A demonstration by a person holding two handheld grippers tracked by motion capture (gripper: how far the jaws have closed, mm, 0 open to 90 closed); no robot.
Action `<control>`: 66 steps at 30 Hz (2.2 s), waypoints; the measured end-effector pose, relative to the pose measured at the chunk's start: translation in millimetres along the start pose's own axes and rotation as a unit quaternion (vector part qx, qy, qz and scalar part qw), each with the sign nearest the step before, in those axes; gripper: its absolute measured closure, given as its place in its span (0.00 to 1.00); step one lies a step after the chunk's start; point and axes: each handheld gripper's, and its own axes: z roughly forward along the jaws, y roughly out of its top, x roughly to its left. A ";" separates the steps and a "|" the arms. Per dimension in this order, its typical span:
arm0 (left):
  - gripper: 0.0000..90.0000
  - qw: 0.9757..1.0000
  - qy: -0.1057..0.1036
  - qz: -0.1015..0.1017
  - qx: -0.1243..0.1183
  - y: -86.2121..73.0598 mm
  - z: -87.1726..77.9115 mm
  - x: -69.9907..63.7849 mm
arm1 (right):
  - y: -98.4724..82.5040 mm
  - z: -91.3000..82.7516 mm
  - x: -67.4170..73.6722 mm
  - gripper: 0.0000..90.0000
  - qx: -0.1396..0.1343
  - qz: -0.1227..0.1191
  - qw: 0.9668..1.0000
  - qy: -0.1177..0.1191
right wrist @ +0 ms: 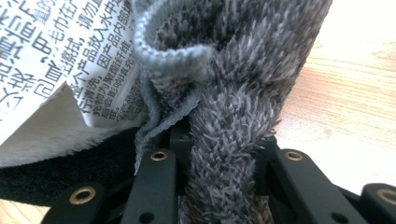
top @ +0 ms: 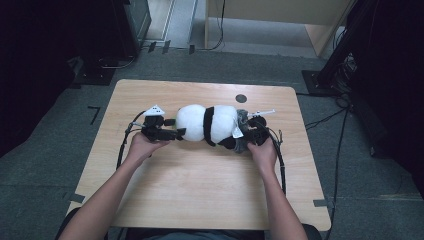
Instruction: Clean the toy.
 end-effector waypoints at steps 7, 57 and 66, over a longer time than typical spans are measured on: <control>0.32 1.000 -0.017 0.003 0.011 -2.9 9.5 3.2 | 1.5 -0.4 3.4 0.79 -0.002 -0.010 1.000 0.000; 0.55 1.000 0.021 -0.001 0.004 -9.6 5.6 -9.7 | 0.3 -23.0 120.6 0.78 -0.062 -0.175 0.982 0.033; 0.55 1.000 0.023 0.002 0.006 -9.0 4.7 -10.7 | -7.1 -46.7 101.0 0.77 -0.074 -0.151 0.986 0.018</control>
